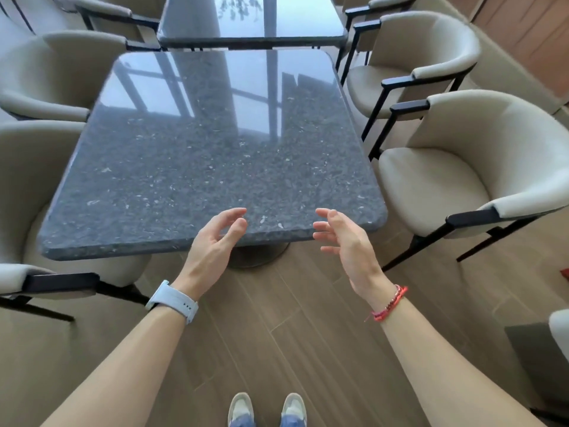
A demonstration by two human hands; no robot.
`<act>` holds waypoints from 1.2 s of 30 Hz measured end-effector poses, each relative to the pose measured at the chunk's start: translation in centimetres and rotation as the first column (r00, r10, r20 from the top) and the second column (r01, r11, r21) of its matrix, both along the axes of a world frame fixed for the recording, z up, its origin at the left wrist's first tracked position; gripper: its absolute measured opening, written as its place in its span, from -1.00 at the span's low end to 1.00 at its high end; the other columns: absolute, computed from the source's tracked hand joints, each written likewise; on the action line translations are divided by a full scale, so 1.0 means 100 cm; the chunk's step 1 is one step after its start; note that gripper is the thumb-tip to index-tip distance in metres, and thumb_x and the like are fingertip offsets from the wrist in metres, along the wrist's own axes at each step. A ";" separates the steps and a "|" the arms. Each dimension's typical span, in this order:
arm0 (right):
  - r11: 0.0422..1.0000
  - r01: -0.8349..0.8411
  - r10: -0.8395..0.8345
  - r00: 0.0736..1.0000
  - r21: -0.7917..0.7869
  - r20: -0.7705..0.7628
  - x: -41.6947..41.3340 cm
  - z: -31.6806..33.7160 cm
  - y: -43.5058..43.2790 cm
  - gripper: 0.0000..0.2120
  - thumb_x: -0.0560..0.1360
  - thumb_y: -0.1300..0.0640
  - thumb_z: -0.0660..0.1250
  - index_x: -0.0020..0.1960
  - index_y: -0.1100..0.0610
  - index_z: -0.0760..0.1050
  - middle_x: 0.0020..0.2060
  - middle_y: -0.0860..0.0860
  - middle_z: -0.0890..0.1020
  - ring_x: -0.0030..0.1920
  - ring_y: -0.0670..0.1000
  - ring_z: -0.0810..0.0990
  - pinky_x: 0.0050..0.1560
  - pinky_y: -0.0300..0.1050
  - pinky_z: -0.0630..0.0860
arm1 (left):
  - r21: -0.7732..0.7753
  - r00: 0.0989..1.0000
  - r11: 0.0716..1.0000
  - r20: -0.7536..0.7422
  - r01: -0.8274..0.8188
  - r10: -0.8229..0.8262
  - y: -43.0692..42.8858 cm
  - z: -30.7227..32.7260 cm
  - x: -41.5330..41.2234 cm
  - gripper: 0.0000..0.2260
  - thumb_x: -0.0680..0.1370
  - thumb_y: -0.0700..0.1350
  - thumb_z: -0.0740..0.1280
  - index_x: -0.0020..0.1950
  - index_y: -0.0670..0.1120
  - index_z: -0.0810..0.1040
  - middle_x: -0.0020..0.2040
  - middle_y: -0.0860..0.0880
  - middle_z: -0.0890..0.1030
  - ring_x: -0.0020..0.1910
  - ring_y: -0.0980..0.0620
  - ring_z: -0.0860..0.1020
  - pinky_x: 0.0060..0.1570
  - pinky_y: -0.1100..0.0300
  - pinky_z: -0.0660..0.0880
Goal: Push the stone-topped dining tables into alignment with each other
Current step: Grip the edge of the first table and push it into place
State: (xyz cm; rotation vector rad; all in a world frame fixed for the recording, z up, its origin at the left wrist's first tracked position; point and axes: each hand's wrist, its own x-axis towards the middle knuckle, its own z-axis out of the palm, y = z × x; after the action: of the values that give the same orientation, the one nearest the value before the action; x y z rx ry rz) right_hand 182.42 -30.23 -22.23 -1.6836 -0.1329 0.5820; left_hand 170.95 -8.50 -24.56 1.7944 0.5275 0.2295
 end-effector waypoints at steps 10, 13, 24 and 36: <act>0.960 -0.106 0.154 0.973 -0.260 0.172 0.028 -0.090 0.046 -0.67 0.68 -0.09 0.19 0.33 0.01 0.56 0.14 -0.19 0.59 0.15 -0.27 0.51 0.28 -0.37 0.39 | 0.496 0.982 0.866 -0.184 0.057 0.041 0.033 -0.099 0.041 -0.32 0.47 0.39 0.10 0.37 0.00 0.59 0.51 -0.10 0.42 0.58 -0.12 0.18 0.56 -0.04 0.11; 0.937 -0.092 0.184 0.951 -0.337 0.250 0.042 -0.112 0.060 -0.68 0.70 -0.02 0.16 0.28 0.08 0.60 0.13 -0.14 0.59 0.18 -0.19 0.47 0.13 -0.47 0.30 | 0.534 0.970 0.843 -0.230 0.064 0.072 0.045 -0.118 0.055 -0.27 0.45 0.41 0.06 0.39 -0.01 0.58 0.52 -0.13 0.41 0.59 -0.16 0.19 0.57 -0.10 0.13; 0.702 0.053 0.489 0.690 -0.710 0.534 0.099 -0.181 0.101 -0.47 0.56 -0.26 0.09 0.41 -0.07 0.51 0.56 0.22 0.28 0.58 0.18 0.17 0.53 0.18 0.06 | 0.796 0.924 0.585 -0.328 0.158 0.197 0.072 -0.170 0.105 -0.33 0.53 0.37 0.08 0.60 0.14 0.30 0.67 -0.11 0.16 0.64 -0.25 0.03 0.60 -0.18 -0.11; 0.618 0.307 0.510 0.544 -0.723 0.667 0.094 -0.210 0.109 -0.43 0.53 -0.30 0.15 0.45 -0.09 0.46 0.52 0.22 0.34 0.53 0.21 0.28 0.49 0.26 0.15 | 0.836 0.940 0.540 -0.255 0.096 0.227 0.069 -0.175 0.106 -0.36 0.54 0.34 0.12 0.56 0.08 0.40 0.62 -0.15 0.28 0.61 -0.28 0.15 0.58 -0.23 0.02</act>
State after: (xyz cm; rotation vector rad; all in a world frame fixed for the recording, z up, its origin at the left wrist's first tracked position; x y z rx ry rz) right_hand 191.80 -19.29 -43.27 -2.7751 -0.8185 -0.2535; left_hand 181.54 -1.65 -42.02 2.8220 0.8186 0.2527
